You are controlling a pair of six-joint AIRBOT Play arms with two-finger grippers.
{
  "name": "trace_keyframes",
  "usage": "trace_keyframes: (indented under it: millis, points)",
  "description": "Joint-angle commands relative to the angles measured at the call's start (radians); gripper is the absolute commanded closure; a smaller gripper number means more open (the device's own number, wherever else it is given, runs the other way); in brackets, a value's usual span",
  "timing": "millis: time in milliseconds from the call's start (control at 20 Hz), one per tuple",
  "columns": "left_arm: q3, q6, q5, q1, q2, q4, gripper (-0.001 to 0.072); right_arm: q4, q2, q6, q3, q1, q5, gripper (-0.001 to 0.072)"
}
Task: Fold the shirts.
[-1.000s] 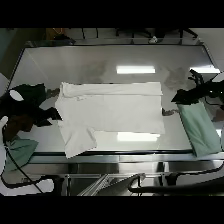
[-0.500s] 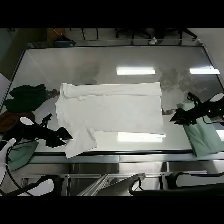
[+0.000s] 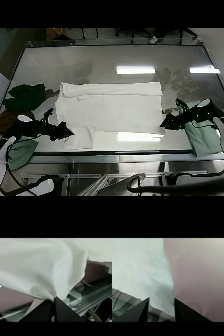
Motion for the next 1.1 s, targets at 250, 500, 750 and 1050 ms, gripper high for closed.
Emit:
trace_keyframes:
  millis: [250,500,750,1050]
  points:
    - [0.101,-0.046,-0.148,0.000,0.052,0.036,0.0687,0.098,0.022,-0.027,-0.002,0.056,-0.007,0.0692]
    - [0.097,-0.187,-0.226,0.000,0.252,0.319,0.0687,-0.169,0.112,0.126,-0.003,-0.041,0.088,0.0693]
    - [0.035,-0.194,-0.201,0.000,0.389,0.312,0.0686,-0.148,0.132,0.117,-0.002,-0.058,0.111,0.0693]
    - [0.189,-0.125,-0.008,0.000,0.267,0.043,0.0687,0.267,0.124,-0.107,0.106,-0.055,-0.095,0.0692]
